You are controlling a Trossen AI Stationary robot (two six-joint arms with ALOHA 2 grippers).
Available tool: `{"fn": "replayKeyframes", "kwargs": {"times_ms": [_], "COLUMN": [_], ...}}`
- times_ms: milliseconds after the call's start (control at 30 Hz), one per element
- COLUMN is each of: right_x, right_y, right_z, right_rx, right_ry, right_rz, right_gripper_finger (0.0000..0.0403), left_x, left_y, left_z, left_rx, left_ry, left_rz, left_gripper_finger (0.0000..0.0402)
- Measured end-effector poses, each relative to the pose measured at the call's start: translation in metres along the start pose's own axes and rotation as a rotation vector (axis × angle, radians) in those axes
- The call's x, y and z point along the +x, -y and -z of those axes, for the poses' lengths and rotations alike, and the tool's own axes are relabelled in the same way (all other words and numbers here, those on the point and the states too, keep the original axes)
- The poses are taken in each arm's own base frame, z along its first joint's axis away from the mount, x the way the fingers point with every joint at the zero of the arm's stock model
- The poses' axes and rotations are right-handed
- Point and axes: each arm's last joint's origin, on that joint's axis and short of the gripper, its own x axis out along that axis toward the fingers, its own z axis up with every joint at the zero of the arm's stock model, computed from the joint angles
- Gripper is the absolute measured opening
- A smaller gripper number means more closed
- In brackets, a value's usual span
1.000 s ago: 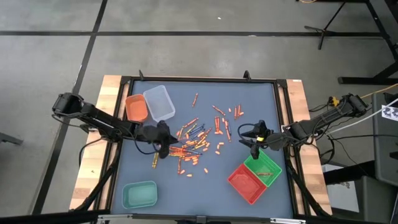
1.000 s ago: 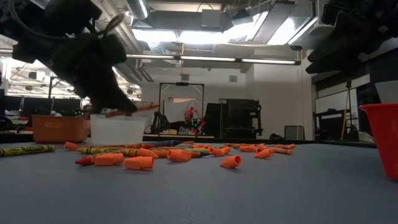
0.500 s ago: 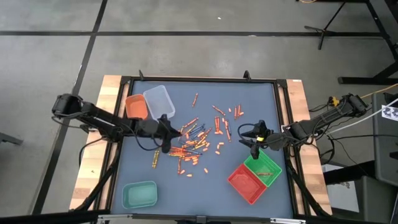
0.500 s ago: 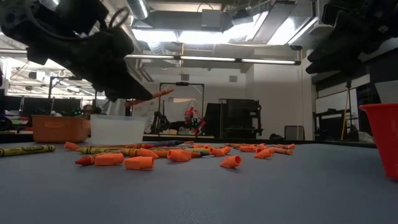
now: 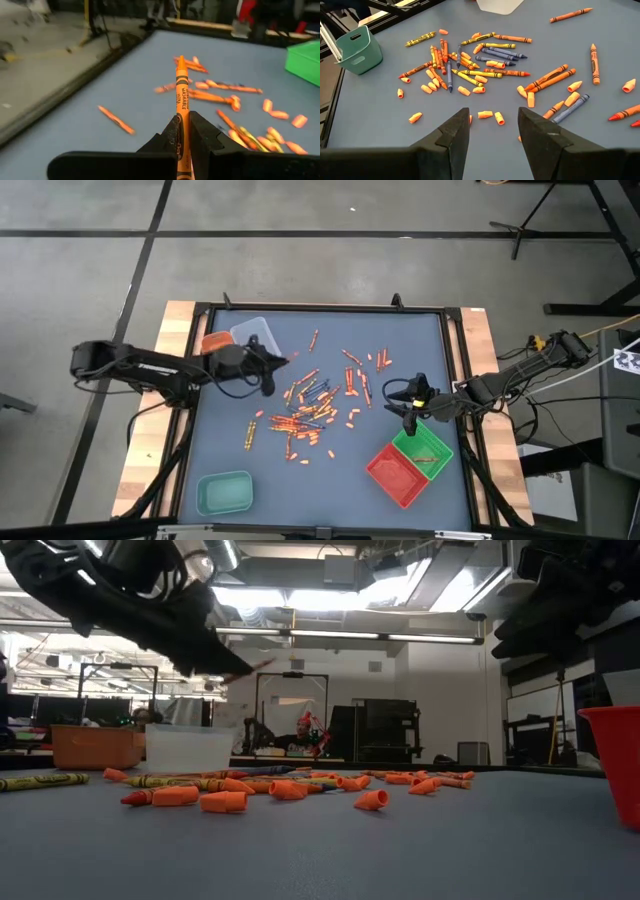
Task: Sort crayons
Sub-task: Put the orange crayon into the transparent bin
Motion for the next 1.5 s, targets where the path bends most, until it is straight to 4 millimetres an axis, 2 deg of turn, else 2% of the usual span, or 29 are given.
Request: {"fn": "replayKeyframes", "kwargs": {"times_ms": [233,567,800,1333,1500], "right_x": [0.000,0.000,0.000,0.000,0.000], "right_y": [0.000,0.000,0.000,0.000,0.000], "right_z": [0.000,0.000,0.000,0.000,0.000], "right_rx": [-0.001,-0.002,-0.002,-0.002,-0.002], "right_ry": [-0.001,-0.002,0.008,0.010,0.010], "right_rz": [0.001,0.002,0.013,0.016,0.016], "right_gripper_finger": [0.0166,0.0166,0.0166,0.0166,0.0166], "left_x": [-0.019,-0.030,-0.034,-0.034,-0.034], "left_y": [-0.024,-0.044,-0.049,-0.049,-0.049], "left_z": [-0.006,0.019,0.030,0.031,0.031], "left_rx": [0.036,0.081,0.095,0.088,0.083], "left_ry": [-0.037,-0.320,-0.447,-0.450,-0.448], "left_rz": [-0.155,-0.363,-0.387,-0.381,-0.382], "left_gripper_finger": [0.0008,0.0008,0.0008,0.0008,0.0036]}}
